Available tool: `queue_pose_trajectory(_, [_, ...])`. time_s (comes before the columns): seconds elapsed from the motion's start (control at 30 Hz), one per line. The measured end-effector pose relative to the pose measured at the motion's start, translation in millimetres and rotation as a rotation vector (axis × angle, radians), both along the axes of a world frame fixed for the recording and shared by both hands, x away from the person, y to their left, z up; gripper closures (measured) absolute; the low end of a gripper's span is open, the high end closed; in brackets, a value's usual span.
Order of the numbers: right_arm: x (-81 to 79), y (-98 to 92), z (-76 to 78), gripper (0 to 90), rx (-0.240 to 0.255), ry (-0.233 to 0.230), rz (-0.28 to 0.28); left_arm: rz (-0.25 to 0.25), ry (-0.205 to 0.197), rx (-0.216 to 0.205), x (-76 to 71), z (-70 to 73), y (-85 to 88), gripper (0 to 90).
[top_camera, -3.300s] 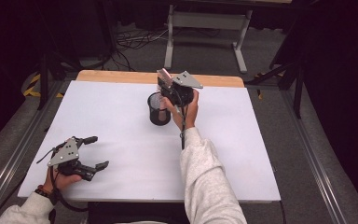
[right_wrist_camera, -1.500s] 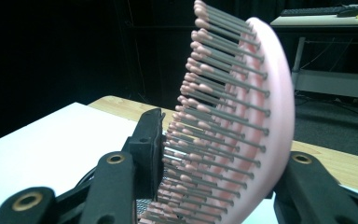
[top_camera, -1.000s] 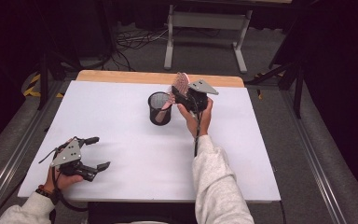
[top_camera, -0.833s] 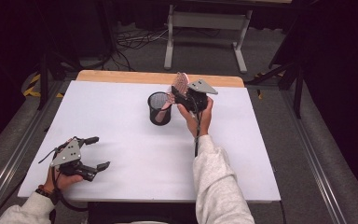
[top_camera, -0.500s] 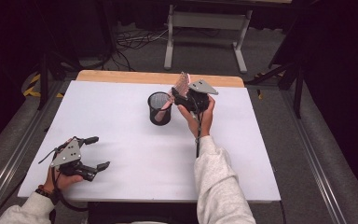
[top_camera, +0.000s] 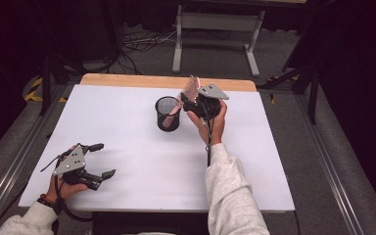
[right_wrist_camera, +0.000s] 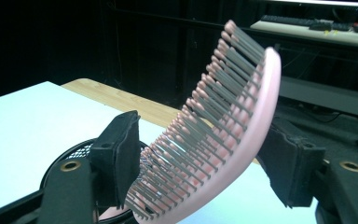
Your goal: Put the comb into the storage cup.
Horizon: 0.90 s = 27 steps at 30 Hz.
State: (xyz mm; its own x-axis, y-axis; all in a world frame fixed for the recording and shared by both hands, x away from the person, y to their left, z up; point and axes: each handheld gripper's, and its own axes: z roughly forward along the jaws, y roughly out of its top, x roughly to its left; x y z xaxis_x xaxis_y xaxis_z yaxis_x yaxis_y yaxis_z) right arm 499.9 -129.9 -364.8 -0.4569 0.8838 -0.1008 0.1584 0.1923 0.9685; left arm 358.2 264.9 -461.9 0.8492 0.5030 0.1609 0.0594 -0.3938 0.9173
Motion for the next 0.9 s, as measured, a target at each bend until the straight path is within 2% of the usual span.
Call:
queue_pose_trajectory(0.37, [-7.1,2.1,10.1,28.7,-0.064,-0.047,-0.016,0.002,0.002,0.001,-0.5,-0.1,-0.7,5.3])
queue_pose_trajectory(0.67, [-15.6,0.1,19.1,26.8,-0.073,-0.074,0.003,0.001,0.000,0.002,-0.9,-0.2,-1.5,5.4])
queue_pose_trajectory(0.73, [-17.0,0.3,20.2,26.7,-0.091,-0.084,-0.001,0.000,0.000,0.004,-0.6,-0.2,-1.6,5.4])
queue_pose_trajectory(0.9, [-20.3,-1.3,23.4,26.2,-0.098,-0.097,0.000,-0.001,0.001,0.006,-0.4,-0.2,-1.2,5.4])
